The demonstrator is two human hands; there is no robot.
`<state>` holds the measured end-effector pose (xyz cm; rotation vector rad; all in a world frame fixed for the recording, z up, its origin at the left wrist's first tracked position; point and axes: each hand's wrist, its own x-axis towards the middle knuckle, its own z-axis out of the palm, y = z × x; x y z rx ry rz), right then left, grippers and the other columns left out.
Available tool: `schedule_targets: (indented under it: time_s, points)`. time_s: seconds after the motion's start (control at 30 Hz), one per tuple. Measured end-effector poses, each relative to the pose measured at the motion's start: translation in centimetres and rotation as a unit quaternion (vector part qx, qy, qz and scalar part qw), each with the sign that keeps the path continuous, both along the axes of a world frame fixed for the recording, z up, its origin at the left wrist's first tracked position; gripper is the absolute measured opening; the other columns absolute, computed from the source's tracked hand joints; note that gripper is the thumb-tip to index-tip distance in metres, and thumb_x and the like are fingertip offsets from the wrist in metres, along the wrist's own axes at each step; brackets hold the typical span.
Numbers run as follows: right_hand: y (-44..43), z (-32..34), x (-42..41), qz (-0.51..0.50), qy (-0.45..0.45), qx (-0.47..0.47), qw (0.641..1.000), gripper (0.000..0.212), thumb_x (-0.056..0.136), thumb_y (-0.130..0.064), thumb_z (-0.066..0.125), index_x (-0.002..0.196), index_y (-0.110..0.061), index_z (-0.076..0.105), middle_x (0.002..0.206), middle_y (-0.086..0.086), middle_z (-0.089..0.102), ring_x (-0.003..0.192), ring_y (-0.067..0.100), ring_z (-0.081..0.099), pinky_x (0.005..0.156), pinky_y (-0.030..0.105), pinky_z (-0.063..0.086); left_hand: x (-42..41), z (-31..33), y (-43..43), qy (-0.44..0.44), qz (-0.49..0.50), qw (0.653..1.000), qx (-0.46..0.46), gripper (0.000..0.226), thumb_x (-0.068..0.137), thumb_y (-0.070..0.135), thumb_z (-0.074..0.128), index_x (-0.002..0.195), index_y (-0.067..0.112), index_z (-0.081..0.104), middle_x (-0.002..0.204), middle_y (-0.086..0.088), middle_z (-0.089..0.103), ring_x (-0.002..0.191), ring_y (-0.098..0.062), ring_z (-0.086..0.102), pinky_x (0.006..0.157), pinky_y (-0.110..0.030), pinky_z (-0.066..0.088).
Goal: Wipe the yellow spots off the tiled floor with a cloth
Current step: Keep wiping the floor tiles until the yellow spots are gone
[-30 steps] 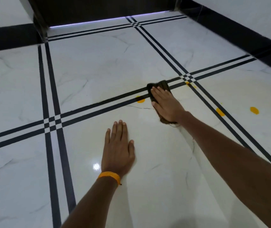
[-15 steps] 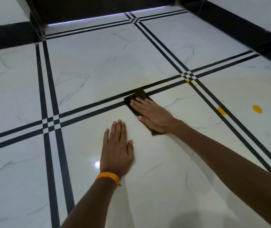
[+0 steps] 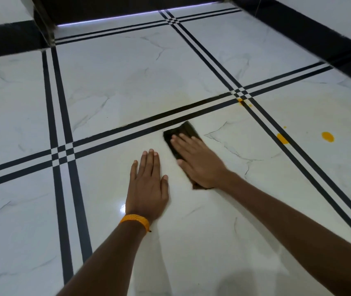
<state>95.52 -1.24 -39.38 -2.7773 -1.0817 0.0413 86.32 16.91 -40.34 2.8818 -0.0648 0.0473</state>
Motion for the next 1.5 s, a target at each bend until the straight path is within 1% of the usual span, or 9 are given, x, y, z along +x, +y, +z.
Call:
schedule_targets:
  time_s: [0.2,0.27,0.33,0.43,0.67,0.9,1.13,1.33,1.5]
  points:
    - [0.8,0.7,8.1,-0.242,0.0,-0.022,0.97,0.063,0.108,-0.041,0.016,0.161,-0.008,0.01,0.17,0.008,0.008,0.157,0.024,0.004,0.127,0.045,0.006,-0.2,-0.2,0.5,0.01,0.002,1.0,-0.004,0.07,0.097,0.041,0.011,0.159,0.008,0.006,0.167,-0.009,0.004,0.155,-0.021,-0.001,0.126,-0.044,0.002]
    - [3.8,0.8,6.9,-0.214,0.002,-0.021,0.977,0.062,0.108,-0.039,0.019,0.161,-0.008,0.011,0.17,0.008,0.009,0.157,0.024,0.005,0.127,0.043,0.005,-0.2,-0.2,0.6,-0.001,-0.001,1.0,0.0,0.069,0.097,0.039,0.015,0.158,0.005,0.012,0.166,-0.011,0.011,0.155,-0.023,0.005,0.125,-0.045,0.006]
    - [4.5,0.5,2.9,-0.076,-0.006,-0.024,0.997,0.061,0.108,-0.039,0.022,0.161,-0.01,0.015,0.169,0.005,0.015,0.156,0.022,0.009,0.127,0.043,0.008,-0.1,-0.3,0.5,-0.009,-0.003,1.0,0.007,0.069,0.097,0.038,0.016,0.157,0.004,0.016,0.166,-0.012,0.015,0.154,-0.024,0.008,0.125,-0.046,0.008]
    - [-0.7,0.4,-0.4,0.034,0.006,-0.009,0.999,0.062,0.105,-0.041,0.024,0.161,-0.013,0.019,0.168,0.002,0.019,0.156,0.019,0.011,0.127,0.039,0.007,0.1,-0.3,0.6,-0.007,-0.001,1.0,0.013,0.068,0.098,0.037,0.018,0.157,0.004,0.016,0.166,-0.013,0.014,0.154,-0.024,0.008,0.125,-0.047,0.009]
    - [-8.1,0.5,5.7,-0.351,-0.003,-0.01,0.936,0.065,0.107,-0.04,0.022,0.16,-0.004,0.013,0.169,0.011,0.014,0.156,0.028,0.01,0.126,0.047,0.01,0.0,-0.4,0.7,0.001,0.001,1.0,0.005,0.068,0.097,0.036,0.02,0.157,0.004,0.015,0.166,-0.012,0.013,0.154,-0.023,0.007,0.125,-0.046,0.007]
    - [-6.7,0.3,-6.0,-0.032,0.013,-0.018,0.999,0.063,0.106,-0.042,0.024,0.161,-0.012,0.016,0.169,0.002,0.016,0.156,0.018,0.009,0.127,0.038,0.005,0.3,-0.1,1.1,-0.017,-0.007,1.0,-0.013,0.071,0.095,0.039,0.021,0.156,0.003,0.02,0.165,-0.014,0.017,0.154,-0.026,0.01,0.125,-0.047,0.008]
    - [-16.9,0.4,-5.3,-0.382,0.003,-0.012,0.924,0.077,0.098,-0.049,0.011,0.159,-0.003,0.02,0.167,0.012,0.02,0.155,0.03,0.016,0.125,0.047,0.014,0.2,-0.7,0.9,-0.029,-0.014,0.999,-0.023,0.067,0.097,0.035,0.026,0.154,0.0,0.024,0.164,-0.017,0.02,0.153,-0.03,0.014,0.124,-0.048,0.009]
    - [-17.0,-1.0,-16.2,-0.165,0.023,0.002,0.986,0.065,0.106,-0.047,0.02,0.162,-0.014,0.013,0.17,-0.003,0.009,0.157,0.012,0.001,0.127,0.038,0.006,-0.8,-0.5,0.3,-0.021,-0.024,0.998,0.062,0.063,0.096,0.027,0.029,0.149,-0.008,0.031,0.156,-0.026,0.033,0.148,-0.039,0.025,0.121,-0.056,0.017]
    - [-20.0,-0.7,-12.4,-0.361,0.005,0.012,0.932,0.076,0.099,-0.054,0.006,0.162,-0.012,0.012,0.17,0.001,0.01,0.157,0.018,0.003,0.128,0.041,0.006,0.9,1.2,-8.1,-0.009,-0.094,0.996,-0.002,0.071,0.095,0.039,0.021,0.152,-0.003,0.029,0.16,-0.02,0.028,0.15,-0.036,0.021,0.122,-0.053,0.016]
